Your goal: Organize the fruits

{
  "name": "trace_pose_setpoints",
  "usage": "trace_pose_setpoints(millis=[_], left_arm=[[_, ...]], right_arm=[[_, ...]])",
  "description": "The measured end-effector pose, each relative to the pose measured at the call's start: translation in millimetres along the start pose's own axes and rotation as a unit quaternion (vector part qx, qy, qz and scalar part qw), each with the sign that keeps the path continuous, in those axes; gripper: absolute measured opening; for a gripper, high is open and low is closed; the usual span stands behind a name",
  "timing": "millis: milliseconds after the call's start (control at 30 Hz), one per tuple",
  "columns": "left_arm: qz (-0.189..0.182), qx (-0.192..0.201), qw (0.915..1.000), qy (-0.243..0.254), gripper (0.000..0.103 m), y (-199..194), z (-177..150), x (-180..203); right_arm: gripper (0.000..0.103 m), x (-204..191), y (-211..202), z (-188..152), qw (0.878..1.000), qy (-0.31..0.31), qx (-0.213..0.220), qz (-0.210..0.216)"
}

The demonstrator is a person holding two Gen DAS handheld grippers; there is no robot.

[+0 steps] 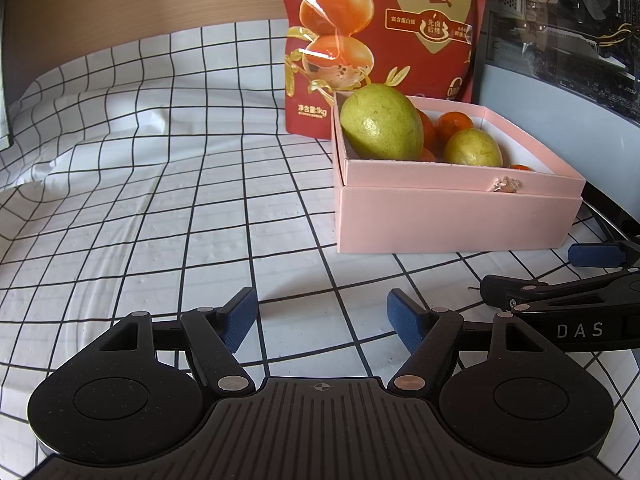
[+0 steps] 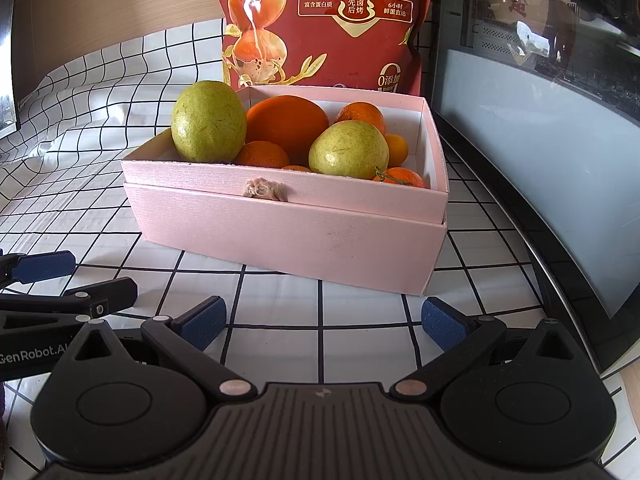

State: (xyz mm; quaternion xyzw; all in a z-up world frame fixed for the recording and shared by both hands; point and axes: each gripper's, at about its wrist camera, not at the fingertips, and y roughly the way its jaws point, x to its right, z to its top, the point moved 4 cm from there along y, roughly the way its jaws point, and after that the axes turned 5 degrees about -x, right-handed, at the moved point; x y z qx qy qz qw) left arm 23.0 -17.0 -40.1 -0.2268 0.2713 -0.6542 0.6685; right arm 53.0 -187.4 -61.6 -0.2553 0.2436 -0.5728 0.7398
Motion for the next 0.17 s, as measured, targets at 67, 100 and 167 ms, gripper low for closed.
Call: trace_pose_setpoints(millis=[67, 100, 167], left_arm=[[0.0, 0.0, 1.0, 0.0, 0.077, 0.0, 0.0, 0.1], [0.001, 0.0, 1.0, 0.0, 0.077, 0.0, 0.0, 0.0], [0.001, 0.0, 1.0, 0.002, 0.077, 0.1, 0.0, -0.7]], right_arm=[[0.103, 0.0, 0.0, 0.0, 1.0, 0.0, 0.0, 0.0], [0.103, 0.0, 0.1, 0.1, 1.0, 0.0, 0.0, 0.0], [0.103, -0.1, 0.1, 0.1, 1.0, 0.0, 0.0, 0.0]])
